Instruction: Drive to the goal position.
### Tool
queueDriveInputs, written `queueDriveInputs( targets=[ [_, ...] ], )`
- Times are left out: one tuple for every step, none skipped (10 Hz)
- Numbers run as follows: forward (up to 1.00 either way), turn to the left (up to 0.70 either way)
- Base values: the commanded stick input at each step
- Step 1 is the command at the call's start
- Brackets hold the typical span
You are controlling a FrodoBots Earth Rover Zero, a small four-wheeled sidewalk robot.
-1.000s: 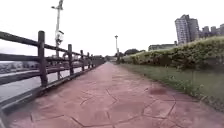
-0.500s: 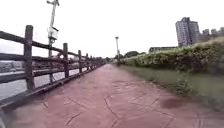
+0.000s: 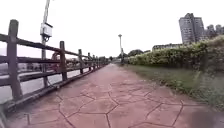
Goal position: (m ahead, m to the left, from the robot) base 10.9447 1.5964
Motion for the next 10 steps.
queueDriveInputs(
  targets=[
    [1.0,0.0],
    [1.0,0.0],
    [1.0,0.0],
    [1.0,0.39],
    [1.0,0.4],
    [1.0,0.15],
    [1.0,0.01],
    [1.0,0.0],
    [1.0,0.0],
    [1.0,0.0]
  ],
)
